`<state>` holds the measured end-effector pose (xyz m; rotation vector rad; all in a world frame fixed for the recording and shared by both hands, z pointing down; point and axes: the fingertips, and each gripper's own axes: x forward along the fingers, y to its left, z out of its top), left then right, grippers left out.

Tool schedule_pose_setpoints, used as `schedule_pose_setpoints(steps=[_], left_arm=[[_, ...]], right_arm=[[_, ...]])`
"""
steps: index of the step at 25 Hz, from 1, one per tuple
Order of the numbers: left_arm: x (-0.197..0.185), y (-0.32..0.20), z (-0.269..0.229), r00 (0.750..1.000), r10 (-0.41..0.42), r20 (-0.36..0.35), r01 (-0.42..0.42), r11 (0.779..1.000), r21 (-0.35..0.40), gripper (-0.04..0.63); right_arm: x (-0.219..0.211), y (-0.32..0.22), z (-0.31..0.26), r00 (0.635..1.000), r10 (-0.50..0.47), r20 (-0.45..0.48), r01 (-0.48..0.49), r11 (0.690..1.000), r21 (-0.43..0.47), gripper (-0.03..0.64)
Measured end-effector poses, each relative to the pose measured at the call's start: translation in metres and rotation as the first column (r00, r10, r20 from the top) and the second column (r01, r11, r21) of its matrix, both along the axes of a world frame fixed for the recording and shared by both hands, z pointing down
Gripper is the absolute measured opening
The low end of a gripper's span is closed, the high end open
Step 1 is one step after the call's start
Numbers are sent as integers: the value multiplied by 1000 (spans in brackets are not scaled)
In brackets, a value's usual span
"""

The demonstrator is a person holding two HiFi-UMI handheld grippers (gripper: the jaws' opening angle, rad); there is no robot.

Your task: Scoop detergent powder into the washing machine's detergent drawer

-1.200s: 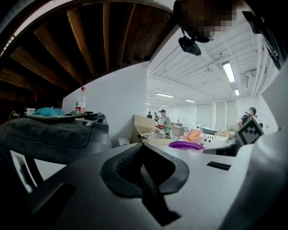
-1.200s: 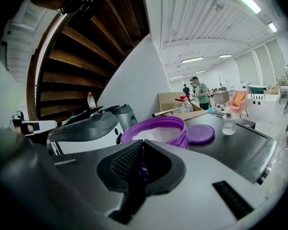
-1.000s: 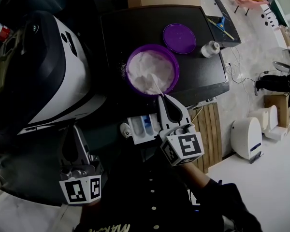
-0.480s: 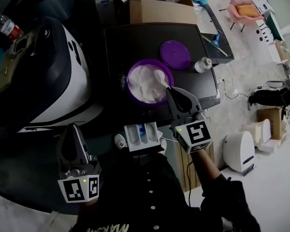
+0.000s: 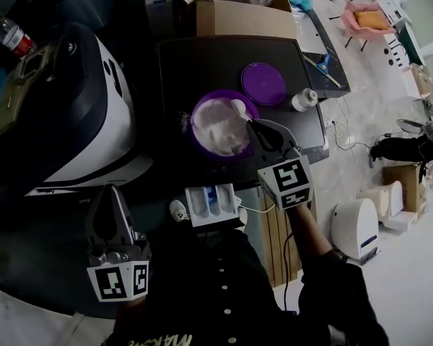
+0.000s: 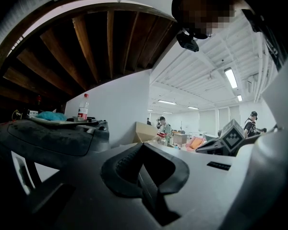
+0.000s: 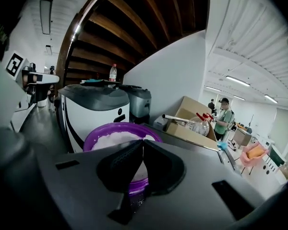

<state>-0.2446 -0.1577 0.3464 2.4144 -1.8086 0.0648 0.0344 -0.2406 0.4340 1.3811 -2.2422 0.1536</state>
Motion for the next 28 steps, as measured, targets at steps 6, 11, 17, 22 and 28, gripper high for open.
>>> schedule_pose_setpoints(steps=[6, 11, 17, 22, 28], left_arm=[[-3, 0, 4, 1000, -7, -2, 6, 1000, -9, 14], [-6, 0, 6, 1000, -14, -4, 14, 1000, -12, 14], [-8, -1, 7, 1000, -21, -8, 21, 1000, -15, 14], [-8, -1, 7, 1000, -20, -10, 20, 1000, -15, 14], [-9, -3, 8, 1000, -20, -14, 20, 1000, -15, 14]], right_arm=[[-5, -4, 8, 1000, -13, 14, 13, 999, -46, 31], [-16, -5, 12, 999, -41, 19, 43, 995, -91, 31], [-20, -6, 14, 998, -44, 45, 50, 989, -139, 31], [-23, -3, 17, 996, -69, 61, 79, 979, -186, 31], [-18, -4, 18, 988, -30, 150, 63, 973, -224, 31]])
